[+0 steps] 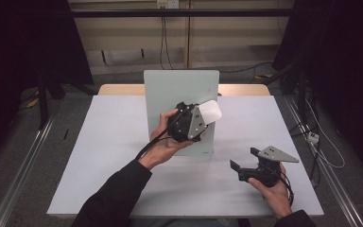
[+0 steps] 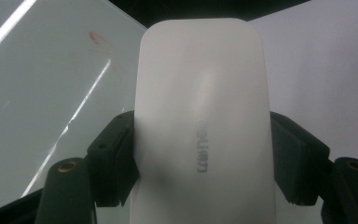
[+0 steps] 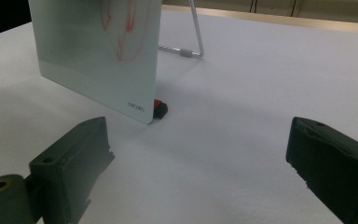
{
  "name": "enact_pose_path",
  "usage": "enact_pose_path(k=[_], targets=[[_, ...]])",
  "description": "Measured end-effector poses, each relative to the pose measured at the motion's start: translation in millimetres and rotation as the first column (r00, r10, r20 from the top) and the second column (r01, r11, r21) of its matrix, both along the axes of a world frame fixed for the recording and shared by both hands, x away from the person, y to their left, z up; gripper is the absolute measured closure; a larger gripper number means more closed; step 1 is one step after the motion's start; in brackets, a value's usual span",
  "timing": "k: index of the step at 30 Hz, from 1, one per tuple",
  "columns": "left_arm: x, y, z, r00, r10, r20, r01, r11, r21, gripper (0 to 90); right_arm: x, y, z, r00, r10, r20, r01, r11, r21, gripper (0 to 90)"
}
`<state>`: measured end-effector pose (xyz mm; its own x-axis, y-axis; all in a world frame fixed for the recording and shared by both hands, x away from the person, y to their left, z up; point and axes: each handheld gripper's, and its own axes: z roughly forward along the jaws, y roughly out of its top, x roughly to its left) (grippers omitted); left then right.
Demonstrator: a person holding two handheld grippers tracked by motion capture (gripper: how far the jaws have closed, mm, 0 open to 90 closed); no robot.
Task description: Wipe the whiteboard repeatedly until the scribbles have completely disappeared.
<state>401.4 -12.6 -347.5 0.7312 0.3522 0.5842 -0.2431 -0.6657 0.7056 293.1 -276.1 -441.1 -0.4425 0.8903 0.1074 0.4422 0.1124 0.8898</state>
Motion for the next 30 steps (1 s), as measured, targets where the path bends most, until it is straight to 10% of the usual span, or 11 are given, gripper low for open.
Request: enact_pose_path(k=[11, 30], targets=[[15.7, 10.6, 37.4, 0.996, 0.087, 0.024, -0.084, 0.9923, -0.091, 31.1, 0.3, 0.3, -0.2, 1.0, 0.001, -0.003, -0.001, 1.0, -0.001, 5.7], [0.2, -4.4, -0.6, 0.999, 0.007, -0.043, -0.008, 0.9997, -0.024, 31.1, -1.7, -0.1, 0.8, 1.0, -0.005, 0.008, 0.005, 1.0, -0.008, 5.6]])
